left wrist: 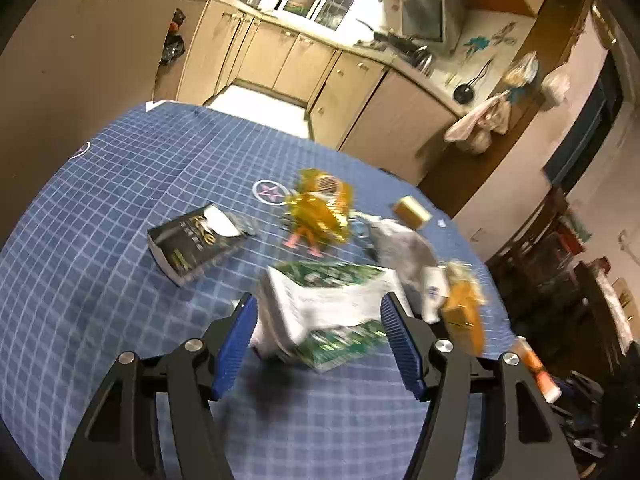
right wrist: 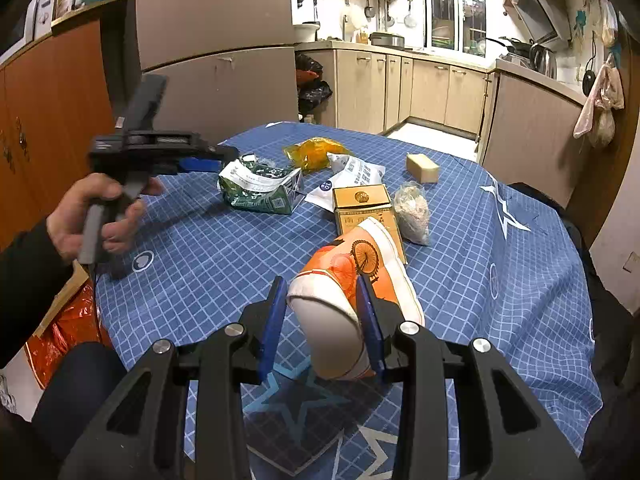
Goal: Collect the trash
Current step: 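Grasp the orange-and-white paper cup with the right gripper while the left gripper grasps the green milk carton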
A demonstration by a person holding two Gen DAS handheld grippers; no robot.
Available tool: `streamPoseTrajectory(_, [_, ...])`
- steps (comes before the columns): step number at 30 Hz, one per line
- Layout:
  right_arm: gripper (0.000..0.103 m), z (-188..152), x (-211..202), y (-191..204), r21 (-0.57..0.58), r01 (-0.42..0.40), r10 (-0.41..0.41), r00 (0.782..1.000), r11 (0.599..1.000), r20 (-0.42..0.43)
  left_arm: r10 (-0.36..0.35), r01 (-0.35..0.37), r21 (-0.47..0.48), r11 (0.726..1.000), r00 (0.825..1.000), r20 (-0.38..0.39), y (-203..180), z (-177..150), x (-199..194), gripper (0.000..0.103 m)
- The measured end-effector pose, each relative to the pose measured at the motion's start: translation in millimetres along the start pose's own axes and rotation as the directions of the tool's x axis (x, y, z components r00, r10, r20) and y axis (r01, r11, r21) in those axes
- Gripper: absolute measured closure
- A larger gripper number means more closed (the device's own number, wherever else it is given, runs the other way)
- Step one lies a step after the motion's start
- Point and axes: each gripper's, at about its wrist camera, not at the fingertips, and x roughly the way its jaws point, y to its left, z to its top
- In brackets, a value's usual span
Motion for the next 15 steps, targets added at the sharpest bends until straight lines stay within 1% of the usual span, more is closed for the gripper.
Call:
streamPoseTrajectory(2, [0.069,0,0,-1,0.009,-0.005,0.005,1.0,1.0,0.001,-0.001,0.001,-0.019,1.0,1.0,-0.011,10,7,9,0.038])
streamPoseTrajectory(3, [0.069,0,0,-1,0.011,-0.005,0.005,1.0,1.0,-0.001,-0.002,0.002,-0.025,1.0,1.0,-0.016,14,12,14,0.036])
streamPoseTrajectory(4, [0.069,-1,2,-1,0.011,-0.003,0.003,1.0,1.0,-0.005,-0.001,0.001,-0.021,1.0,1.0,-0.023,16,16,18,0.034])
streamPoseTrajectory(5, [0.069,-2,3,-1,0.012,-0.001,0.001,1.0,1.0,-0.008,0.005,-0.005,-0.015,1.0,0.999,-0.036,16,19,22,0.034])
streamPoseTrajectory(7, [0.069,-3,5,-1,0.021,-0.001,0.002,1.0,1.0,-0.012,0.0,-0.001,-0.006,1.0,0.996,-0.086,14,20,33,0.034])
streamPoseTrajectory(9, [0.069,-4,5,-1,0.028,-0.002,0.002,1.0,1.0,-0.011,-0.012,0.013,0.006,1.0,0.993,-0.12,8,15,33,0.034])
streamPoseTrajectory(10, [0.069,-4,5,0,0.031,-0.004,0.004,1.0,1.0,-0.011,-0.05,0.053,0.009,0.999,0.986,-0.159,2,9,30,0.035])
streamPoseTrajectory(11, [0.069,-4,5,-1,0.035,-0.005,0.005,1.0,0.999,-0.01,-0.114,0.119,0.013,0.993,0.974,-0.195,-5,2,26,0.035])
streamPoseTrajectory(12, [0.068,-4,4,-1,0.037,-0.004,0.004,1.0,0.999,-0.009,-0.142,0.154,0.042,0.987,0.967,-0.214,-13,-5,19,0.036])
streamPoseTrajectory(13, [0.068,-4,3,-2,0.04,-0.004,0.004,1.0,0.999,-0.007,-0.125,0.143,0.068,0.987,0.969,-0.215,-16,-8,15,0.036])
streamPoseTrajectory(14, [0.068,-5,2,-2,0.045,-0.005,0.005,1.0,0.999,-0.004,-0.106,0.126,0.086,0.988,0.974,-0.2,-18,-11,7,0.036])
streamPoseTrajectory(15, [0.068,-5,1,-3,0.051,-0.006,0.006,1.0,0.999,0.0,-0.113,0.13,0.083,0.988,0.977,-0.183,-18,-12,1,0.036])
